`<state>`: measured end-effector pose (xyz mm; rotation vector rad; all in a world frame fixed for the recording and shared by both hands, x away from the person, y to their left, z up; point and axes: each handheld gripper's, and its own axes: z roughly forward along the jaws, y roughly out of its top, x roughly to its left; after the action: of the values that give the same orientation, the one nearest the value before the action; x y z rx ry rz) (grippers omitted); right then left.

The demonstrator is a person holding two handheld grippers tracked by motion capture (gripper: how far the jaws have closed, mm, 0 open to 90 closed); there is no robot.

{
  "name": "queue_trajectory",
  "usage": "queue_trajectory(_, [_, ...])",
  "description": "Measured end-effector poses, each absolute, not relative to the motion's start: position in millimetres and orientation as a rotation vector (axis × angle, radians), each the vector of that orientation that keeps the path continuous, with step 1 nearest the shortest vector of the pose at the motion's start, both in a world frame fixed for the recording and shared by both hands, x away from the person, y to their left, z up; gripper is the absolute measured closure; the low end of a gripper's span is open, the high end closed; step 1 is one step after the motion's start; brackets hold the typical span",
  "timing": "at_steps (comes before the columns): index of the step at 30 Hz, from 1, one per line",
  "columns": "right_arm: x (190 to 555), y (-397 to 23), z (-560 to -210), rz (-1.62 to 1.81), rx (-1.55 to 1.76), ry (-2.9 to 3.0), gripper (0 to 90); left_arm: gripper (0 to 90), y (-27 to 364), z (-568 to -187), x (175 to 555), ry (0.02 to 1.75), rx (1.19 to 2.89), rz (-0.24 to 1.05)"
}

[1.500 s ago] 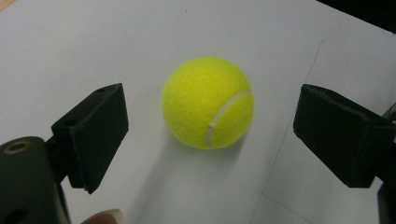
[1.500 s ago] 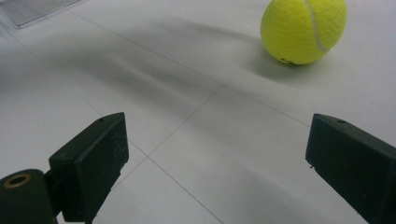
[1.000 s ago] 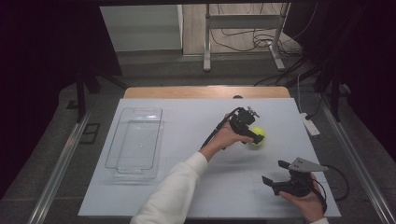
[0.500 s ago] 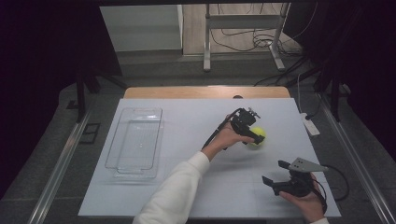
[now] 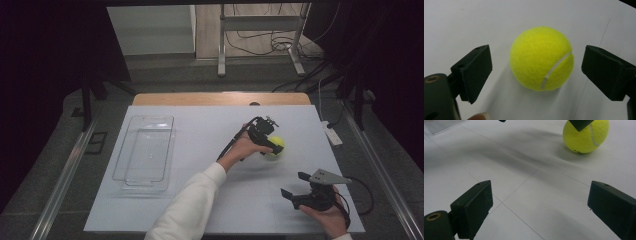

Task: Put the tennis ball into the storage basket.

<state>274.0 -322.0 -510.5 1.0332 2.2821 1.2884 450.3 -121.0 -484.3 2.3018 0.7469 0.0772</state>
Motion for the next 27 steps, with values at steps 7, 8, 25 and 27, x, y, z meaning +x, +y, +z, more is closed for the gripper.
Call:
queue_trajectory(7, [274, -322, -511, 1.289, 1.034, 2.281, 6.3, 10.8, -125, -489, 451, 0.754, 2.305, 0.064])
queue_trajectory(8, [274, -322, -511, 1.289, 1.033, 2.282, 6.3, 10.7, -126, -490, 451, 0.753, 2.305, 0.062])
queue_trajectory(25, [274, -323, -510, 1.288, 1.031, 2.279, 6.3, 14.4, -133, -498, 453, 0.783, 2.297, 0.052])
queue_trajectory(27, [274, -323, -510, 1.285, 1.031, 2.279, 6.3, 16.8, -133, -498, 452, 0.780, 2.297, 0.058])
